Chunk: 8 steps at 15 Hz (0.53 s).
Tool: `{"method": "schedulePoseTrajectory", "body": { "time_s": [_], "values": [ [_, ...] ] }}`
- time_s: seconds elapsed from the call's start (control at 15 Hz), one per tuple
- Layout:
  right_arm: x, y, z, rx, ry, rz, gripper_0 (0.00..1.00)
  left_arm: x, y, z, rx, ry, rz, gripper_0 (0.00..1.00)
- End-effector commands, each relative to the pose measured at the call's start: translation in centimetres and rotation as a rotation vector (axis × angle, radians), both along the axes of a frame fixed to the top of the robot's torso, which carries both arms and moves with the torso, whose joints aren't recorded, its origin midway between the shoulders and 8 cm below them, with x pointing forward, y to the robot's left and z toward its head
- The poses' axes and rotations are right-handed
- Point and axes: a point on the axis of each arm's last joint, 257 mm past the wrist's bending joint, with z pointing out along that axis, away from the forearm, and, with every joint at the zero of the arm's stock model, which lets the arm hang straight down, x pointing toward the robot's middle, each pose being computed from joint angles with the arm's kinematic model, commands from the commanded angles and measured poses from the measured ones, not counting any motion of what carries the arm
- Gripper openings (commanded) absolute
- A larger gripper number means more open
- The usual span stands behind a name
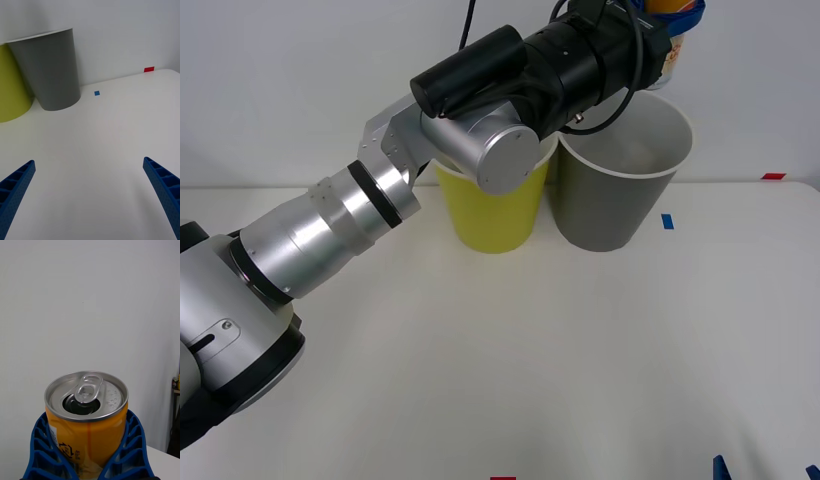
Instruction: Put cans in the gray bin and PET bottles in the light green bin.
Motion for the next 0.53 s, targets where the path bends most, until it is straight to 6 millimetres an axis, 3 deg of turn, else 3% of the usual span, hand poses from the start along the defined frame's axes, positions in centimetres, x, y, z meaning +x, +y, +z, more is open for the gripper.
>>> {"method": "schedulePoseTrajectory", "body": {
  "time_s": [0.07, 0.13, 0.53],
  "values": [
    [0.00, 0.00, 0.00, 0.000, 0.000, 0.000, 1.00, 0.01, 0.01, -0.04, 0.001, 0.001, 0.000, 0.76],
    [0.00, 0.00, 0.00, 0.000, 0.000, 0.000, 1.00, -0.02, -0.02, 0.02, -0.002, 0.002, -0.001, 1.00],
    [0.00, 0.00, 0.00, 0.000, 0.000, 0.000, 1.00, -0.02, 0.04, 0.39, -0.007, 0.004, -0.004, 1.00]
  ]
}}
